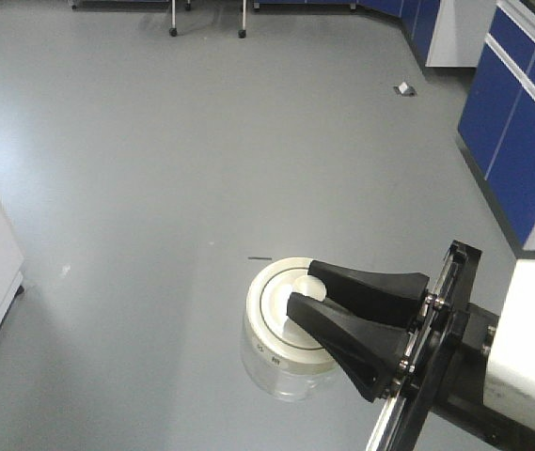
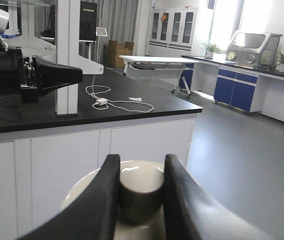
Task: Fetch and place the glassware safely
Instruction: 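Drive the base away from the bench carrying the jar in right gripper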
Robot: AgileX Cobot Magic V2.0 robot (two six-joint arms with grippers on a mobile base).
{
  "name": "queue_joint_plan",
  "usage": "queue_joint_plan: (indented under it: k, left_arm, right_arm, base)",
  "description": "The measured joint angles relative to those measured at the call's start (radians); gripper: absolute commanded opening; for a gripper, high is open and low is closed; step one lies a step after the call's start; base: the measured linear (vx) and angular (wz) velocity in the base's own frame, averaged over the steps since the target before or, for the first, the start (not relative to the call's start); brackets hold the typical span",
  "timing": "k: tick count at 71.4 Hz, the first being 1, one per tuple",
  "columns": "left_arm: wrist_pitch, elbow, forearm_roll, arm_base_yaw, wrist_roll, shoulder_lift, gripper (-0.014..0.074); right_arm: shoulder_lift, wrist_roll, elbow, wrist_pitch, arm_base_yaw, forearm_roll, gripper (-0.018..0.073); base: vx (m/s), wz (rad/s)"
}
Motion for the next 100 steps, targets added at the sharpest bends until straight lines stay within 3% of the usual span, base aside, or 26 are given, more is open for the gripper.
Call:
queue_joint_plan:
  k: [100]
  left_arm:
    - [0.0,0.001,0.0,0.0,0.0,0.0,-0.0007]
  right_arm:
    - [0.0,0.0,0.0,-0.001,0.0,0.0,-0.0003]
  base:
    - [0.68,-0.01]
